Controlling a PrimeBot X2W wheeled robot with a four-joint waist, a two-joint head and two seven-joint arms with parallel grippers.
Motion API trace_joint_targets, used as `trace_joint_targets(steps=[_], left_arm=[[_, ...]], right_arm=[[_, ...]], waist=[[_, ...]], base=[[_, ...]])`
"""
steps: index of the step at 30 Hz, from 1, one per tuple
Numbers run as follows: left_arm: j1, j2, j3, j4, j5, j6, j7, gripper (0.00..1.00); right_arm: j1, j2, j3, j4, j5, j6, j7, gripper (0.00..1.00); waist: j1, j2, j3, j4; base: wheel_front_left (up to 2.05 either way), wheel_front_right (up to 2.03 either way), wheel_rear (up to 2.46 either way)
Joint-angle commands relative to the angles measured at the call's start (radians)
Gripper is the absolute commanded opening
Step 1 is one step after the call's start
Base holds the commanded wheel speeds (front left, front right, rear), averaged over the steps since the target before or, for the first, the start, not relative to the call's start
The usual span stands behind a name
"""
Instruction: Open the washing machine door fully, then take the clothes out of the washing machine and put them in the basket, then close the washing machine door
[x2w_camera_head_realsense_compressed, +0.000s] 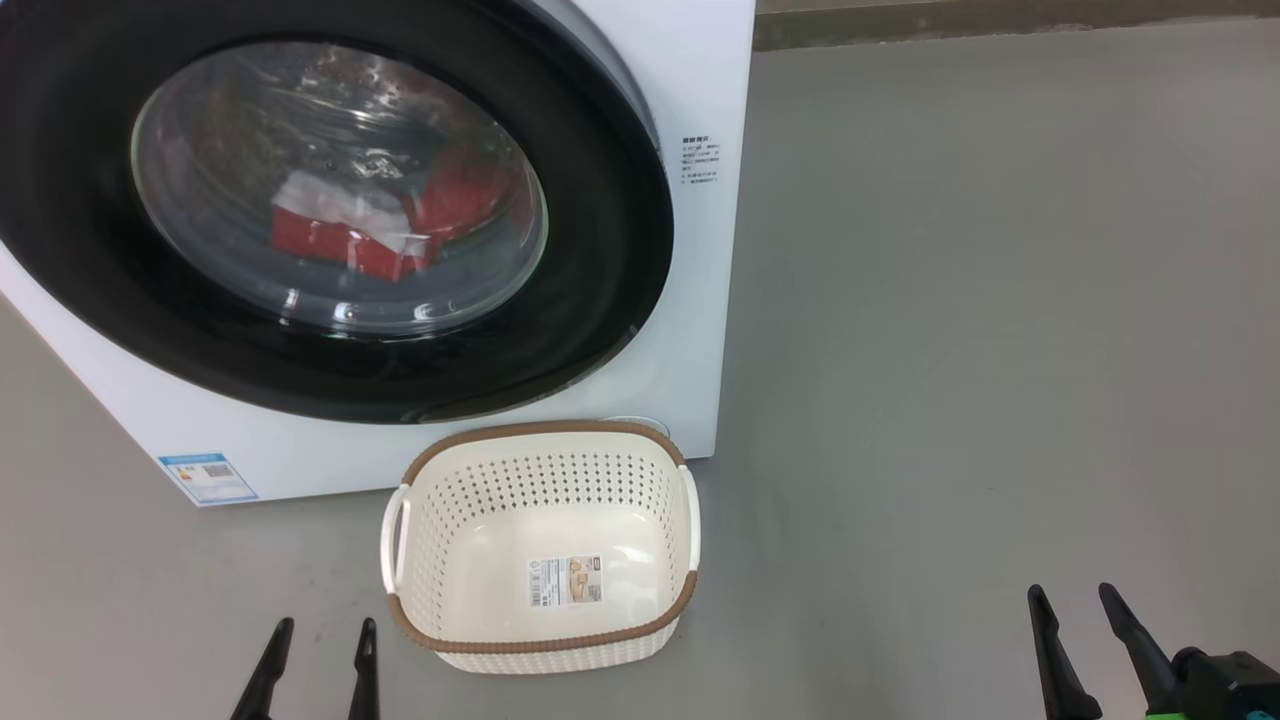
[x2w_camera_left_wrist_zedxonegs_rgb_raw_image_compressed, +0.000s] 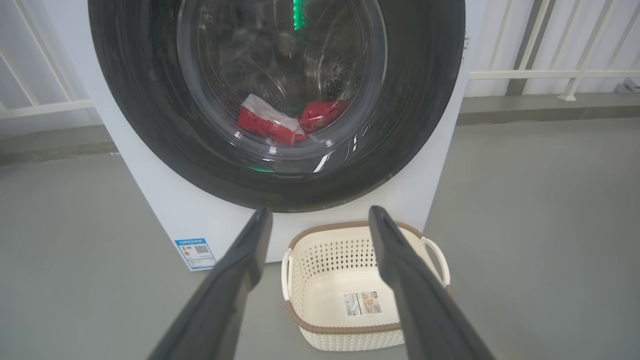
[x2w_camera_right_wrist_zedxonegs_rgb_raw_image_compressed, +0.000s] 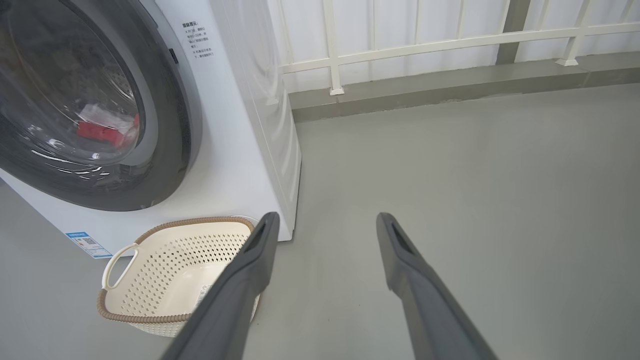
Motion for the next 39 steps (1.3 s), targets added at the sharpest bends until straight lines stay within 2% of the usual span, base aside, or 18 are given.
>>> trace_joint_targets(steps=[1,16,18,19,21,24,31,39], left_arm=[[-0.013,0.003,0.038,-0.019,0.001,-0.006,-0.012,1.00],[-0.019,0.002,0.029,-0.027,-0.006,-0.008,-0.012,1.00],[-0.023,0.002,0.026,-0.031,-0.009,-0.009,-0.012,1.00],[-0.025,0.002,0.023,-0.032,-0.010,-0.010,-0.012,1.00],[-0.027,0.002,0.020,-0.035,-0.011,-0.010,-0.012,1.00],[-0.030,0.002,0.010,-0.044,-0.012,-0.006,-0.012,1.00],[-0.055,0.002,-0.018,-0.065,-0.025,0.000,-0.012,1.00],[-0.111,0.002,-0.055,-0.077,-0.039,-0.008,-0.012,1.00]], right_arm=[[-0.011,-0.016,0.017,-0.023,0.005,0.000,-0.015,1.00],[-0.011,-0.012,0.018,-0.027,0.017,0.000,-0.015,1.00],[-0.019,-0.007,0.022,-0.036,0.035,0.000,-0.015,0.25],[-0.026,-0.004,0.020,-0.044,0.046,0.000,-0.015,0.00],[-0.034,0.000,0.022,-0.051,0.063,0.000,-0.015,0.00],[-0.067,0.012,0.042,-0.077,0.169,0.000,-0.015,0.00],[-0.222,0.022,0.092,-0.147,0.471,0.000,-0.015,0.00],[-0.434,0.006,0.147,-0.147,0.792,0.000,-0.015,0.00]], waist=[[-0.0001,0.0000,0.000,0.000],[-0.0001,0.0000,0.002,-0.002],[-0.0001,0.0000,0.004,0.002],[-0.0001,0.0000,0.005,0.004],[-0.0001,0.0000,0.006,0.006],[-0.0001,0.0000,0.009,0.010],[-0.0001,0.0000,0.048,0.022],[-0.0001,0.0000,0.132,0.064]], base=[[0.00,0.00,0.00],[0.00,0.00,0.00],[0.00,0.00,0.00],[0.00,0.00,0.00],[0.00,0.00,0.00],[0.00,0.00,0.00],[0.00,0.00,0.00],[0.00,0.00,0.00]])
